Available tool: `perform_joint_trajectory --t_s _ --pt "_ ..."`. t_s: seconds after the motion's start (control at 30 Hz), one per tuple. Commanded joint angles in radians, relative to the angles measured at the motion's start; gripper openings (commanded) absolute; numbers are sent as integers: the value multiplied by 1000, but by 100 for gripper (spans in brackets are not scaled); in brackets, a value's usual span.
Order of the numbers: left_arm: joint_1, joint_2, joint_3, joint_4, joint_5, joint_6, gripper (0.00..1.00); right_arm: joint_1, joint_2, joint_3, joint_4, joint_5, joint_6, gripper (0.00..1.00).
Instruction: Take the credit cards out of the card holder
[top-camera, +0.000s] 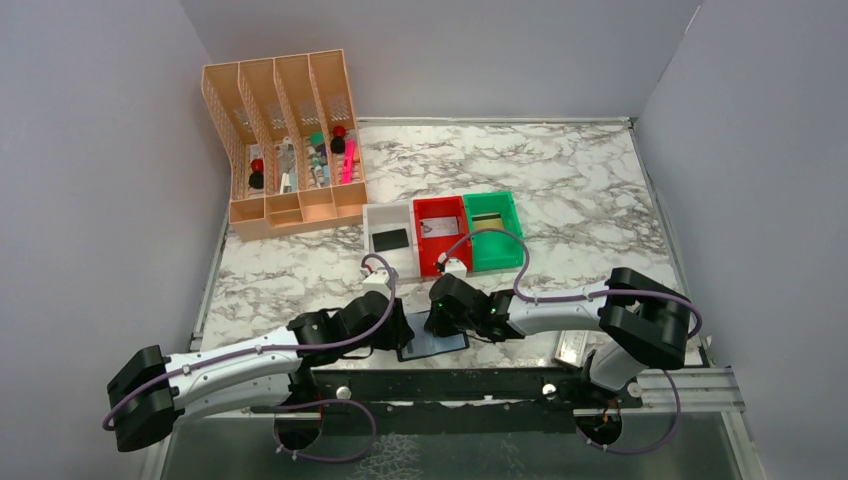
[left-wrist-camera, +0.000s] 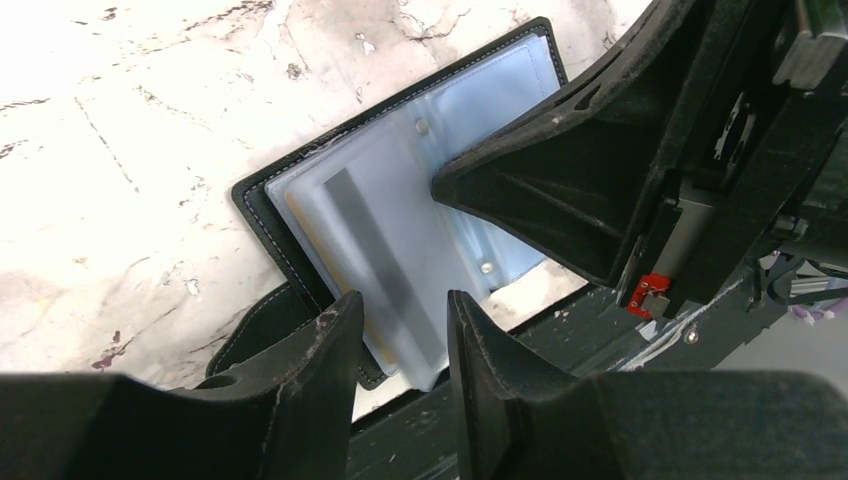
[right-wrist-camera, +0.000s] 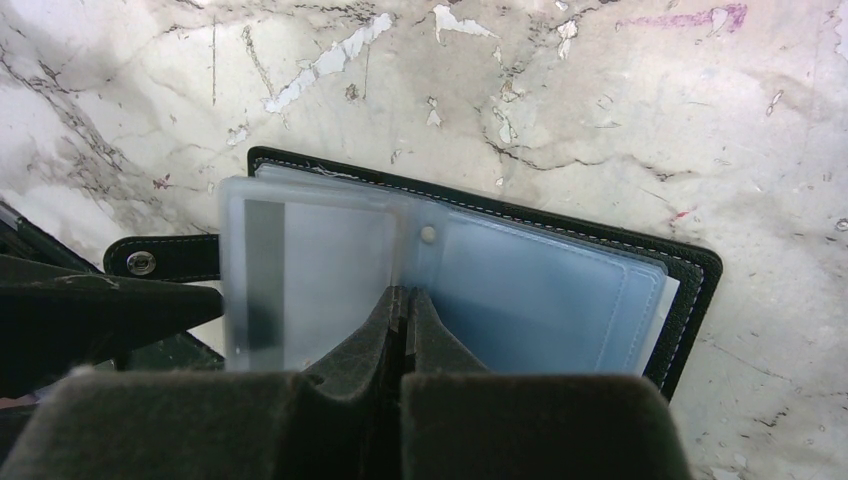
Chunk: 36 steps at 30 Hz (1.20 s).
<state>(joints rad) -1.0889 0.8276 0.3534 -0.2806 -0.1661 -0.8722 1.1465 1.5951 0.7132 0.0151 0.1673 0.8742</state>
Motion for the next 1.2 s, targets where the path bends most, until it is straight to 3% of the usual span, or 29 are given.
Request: perform_joint_trajectory --t_s 0.0,1.17 --pt "-8 0 43 -19 -40 -1 40 -7 66 -51 -163 57 -45 1" --pt "-11 74 11 -34 -56 -22 43 -7 64 -56 -160 51 -46 1"
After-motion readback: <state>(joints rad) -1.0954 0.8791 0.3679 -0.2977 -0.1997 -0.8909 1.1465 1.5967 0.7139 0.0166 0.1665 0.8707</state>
